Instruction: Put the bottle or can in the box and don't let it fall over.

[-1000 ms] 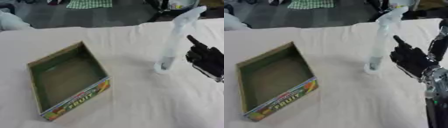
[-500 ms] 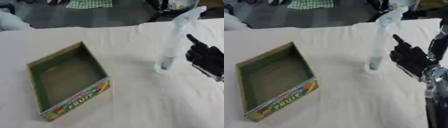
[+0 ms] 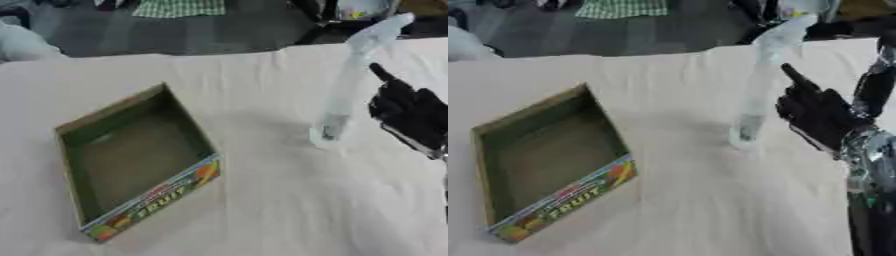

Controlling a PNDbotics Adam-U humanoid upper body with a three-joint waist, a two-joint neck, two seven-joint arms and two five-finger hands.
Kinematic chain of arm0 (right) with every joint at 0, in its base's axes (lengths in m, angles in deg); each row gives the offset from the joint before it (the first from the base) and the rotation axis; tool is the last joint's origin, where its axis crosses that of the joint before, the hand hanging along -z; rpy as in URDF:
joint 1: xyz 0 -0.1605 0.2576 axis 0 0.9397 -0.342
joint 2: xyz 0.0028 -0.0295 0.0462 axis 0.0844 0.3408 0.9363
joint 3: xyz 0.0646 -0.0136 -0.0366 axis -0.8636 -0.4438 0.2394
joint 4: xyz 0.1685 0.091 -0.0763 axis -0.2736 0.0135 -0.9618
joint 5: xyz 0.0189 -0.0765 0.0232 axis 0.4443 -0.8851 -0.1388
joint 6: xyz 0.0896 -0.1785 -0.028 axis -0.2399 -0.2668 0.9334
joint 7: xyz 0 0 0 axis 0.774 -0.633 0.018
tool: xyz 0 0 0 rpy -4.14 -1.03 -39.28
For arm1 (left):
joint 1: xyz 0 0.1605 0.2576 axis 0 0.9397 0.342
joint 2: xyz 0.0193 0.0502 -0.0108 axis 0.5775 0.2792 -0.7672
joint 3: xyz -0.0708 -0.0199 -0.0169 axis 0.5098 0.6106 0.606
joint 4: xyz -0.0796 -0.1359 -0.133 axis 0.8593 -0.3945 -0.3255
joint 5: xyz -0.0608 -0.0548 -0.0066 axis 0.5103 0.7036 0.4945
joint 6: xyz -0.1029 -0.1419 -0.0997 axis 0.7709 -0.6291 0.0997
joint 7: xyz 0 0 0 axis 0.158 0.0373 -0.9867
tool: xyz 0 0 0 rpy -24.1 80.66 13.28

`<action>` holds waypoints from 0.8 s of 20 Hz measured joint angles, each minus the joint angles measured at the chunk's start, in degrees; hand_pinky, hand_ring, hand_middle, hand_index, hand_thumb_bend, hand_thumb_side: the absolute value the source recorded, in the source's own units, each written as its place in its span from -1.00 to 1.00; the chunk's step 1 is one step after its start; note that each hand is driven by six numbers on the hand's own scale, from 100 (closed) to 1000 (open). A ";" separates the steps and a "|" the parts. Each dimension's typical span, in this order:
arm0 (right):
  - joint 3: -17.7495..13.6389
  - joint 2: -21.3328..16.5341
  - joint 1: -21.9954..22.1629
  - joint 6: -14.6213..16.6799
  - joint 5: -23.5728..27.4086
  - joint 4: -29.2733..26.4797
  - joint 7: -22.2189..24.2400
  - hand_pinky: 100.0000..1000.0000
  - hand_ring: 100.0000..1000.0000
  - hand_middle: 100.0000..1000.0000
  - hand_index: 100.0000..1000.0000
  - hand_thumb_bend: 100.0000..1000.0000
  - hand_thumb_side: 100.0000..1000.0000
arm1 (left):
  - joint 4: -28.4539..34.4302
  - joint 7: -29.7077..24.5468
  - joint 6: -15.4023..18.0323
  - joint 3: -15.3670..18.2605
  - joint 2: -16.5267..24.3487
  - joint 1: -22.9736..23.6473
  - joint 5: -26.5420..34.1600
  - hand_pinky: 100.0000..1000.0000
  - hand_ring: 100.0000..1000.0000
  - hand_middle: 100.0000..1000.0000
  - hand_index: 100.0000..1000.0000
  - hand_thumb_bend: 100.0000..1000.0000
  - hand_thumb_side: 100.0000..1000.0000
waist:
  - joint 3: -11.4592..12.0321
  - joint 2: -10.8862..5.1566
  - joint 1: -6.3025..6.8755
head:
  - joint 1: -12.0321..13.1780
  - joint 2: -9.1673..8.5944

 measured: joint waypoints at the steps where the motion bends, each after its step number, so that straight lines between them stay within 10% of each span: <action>1: 0.01 0.01 -0.07 -0.01 0.04 0.00 0.00 -1.00 -1.00 -1.00 0.98 0.59 1.00 | 0.00 0.00 0.00 0.00 0.00 0.00 0.01 1.00 1.00 1.00 0.51 0.56 0.22 | 0.02 0.00 0.00 | -0.04 0.00; 16: 0.33 0.05 -1.30 0.58 0.90 -0.52 0.59 -1.00 -1.00 -0.97 0.99 0.64 1.00 | 0.00 -0.02 0.01 -0.01 0.00 -0.02 0.15 1.00 1.00 1.00 0.51 0.56 0.22 | 0.23 0.00 -0.03 | -0.19 -0.17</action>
